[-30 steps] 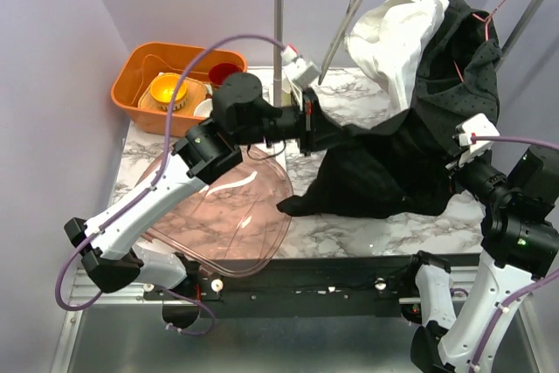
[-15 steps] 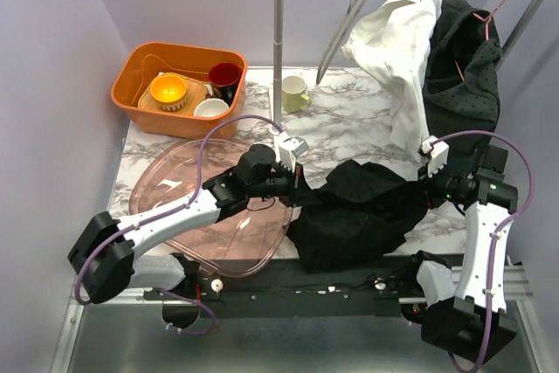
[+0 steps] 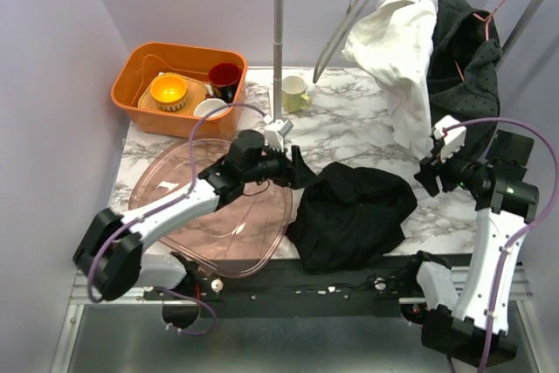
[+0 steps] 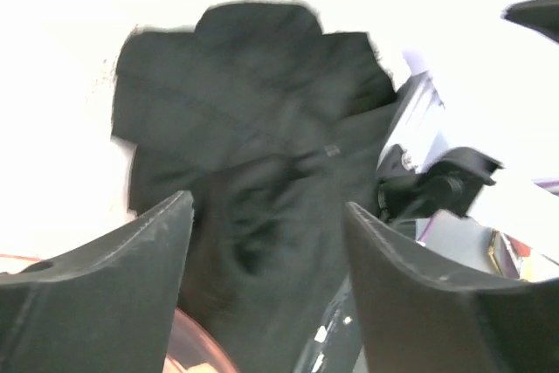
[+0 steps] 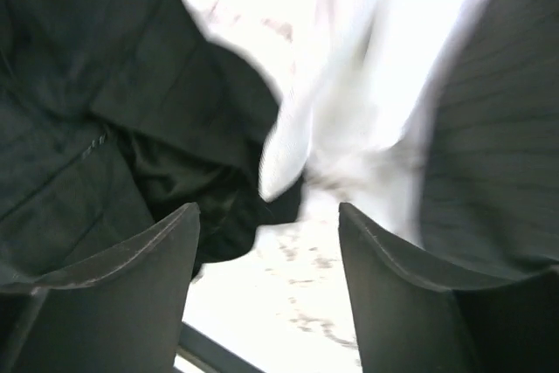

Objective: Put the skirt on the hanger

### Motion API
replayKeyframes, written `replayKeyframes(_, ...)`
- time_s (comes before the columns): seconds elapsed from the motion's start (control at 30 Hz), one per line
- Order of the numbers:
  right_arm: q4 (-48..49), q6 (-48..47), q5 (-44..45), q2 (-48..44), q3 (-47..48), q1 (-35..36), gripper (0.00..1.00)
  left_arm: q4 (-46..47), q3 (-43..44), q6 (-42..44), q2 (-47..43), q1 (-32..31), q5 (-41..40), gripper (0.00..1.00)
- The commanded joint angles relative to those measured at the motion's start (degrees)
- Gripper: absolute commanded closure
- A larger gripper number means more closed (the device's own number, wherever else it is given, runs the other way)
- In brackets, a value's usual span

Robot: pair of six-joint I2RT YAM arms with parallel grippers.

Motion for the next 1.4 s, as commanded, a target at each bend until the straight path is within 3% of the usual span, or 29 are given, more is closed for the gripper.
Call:
replayKeyframes(0.0,-4.6,3.4,0.4,-3.6,6.8,0.3,0.21,-10.4,8.0,10.2,-12.6,-0.1,-1.7,0.17)
replayKeyframes(0.1,-6.0,5.6,-4.8,-4.4,8.2,0.3,0.2,-18.8,14.2,17.0,-16.8,0.0,-4.6,0.11)
replayKeyframes(0.23,-8.0,7.5,-15.0,-3.9,10.0,0.3,0.2,-23.1,24.0,21.3,-16.8,0.4,-11.2,0.07)
replayKeyframes(0.57,-7.4,15.7,-25.6,1.0,20.4,1.4,0.2,-25.4,49.7,24.1,-0.3,1.0,-22.8,0.01)
replayKeyframes(0.73,-2.8,23.0,-28.0,4.7,26.1,5.3,0.2,-28.7,60.1,26.0,6.7,1.2,-23.1,0.07)
replayKeyframes(0.93,9.6,36.6,-20.8,8.9,30.1,17.6,0.19,-29.8,63.8,25.2,11.2,1.2,-20.0,0.19)
replayKeyframes(1.03,14.7,43.4,-20.2,13.1,34.1,19.7,0.18,-29.5,62.8,25.4,11.6,1.3,-18.5,0.23)
replayKeyframes(1.17,21.2,51.7,-16.3,17.6,39.6,21.6,0.16,-27.4,60.9,24.3,11.4,1.4,-10.0,0.32)
replayKeyframes(1.37,27.8,62.3,-8.9,25.7,48.9,24.0,0.14,-26.0,62.0,22.2,13.6,1.6,-0.6,0.31)
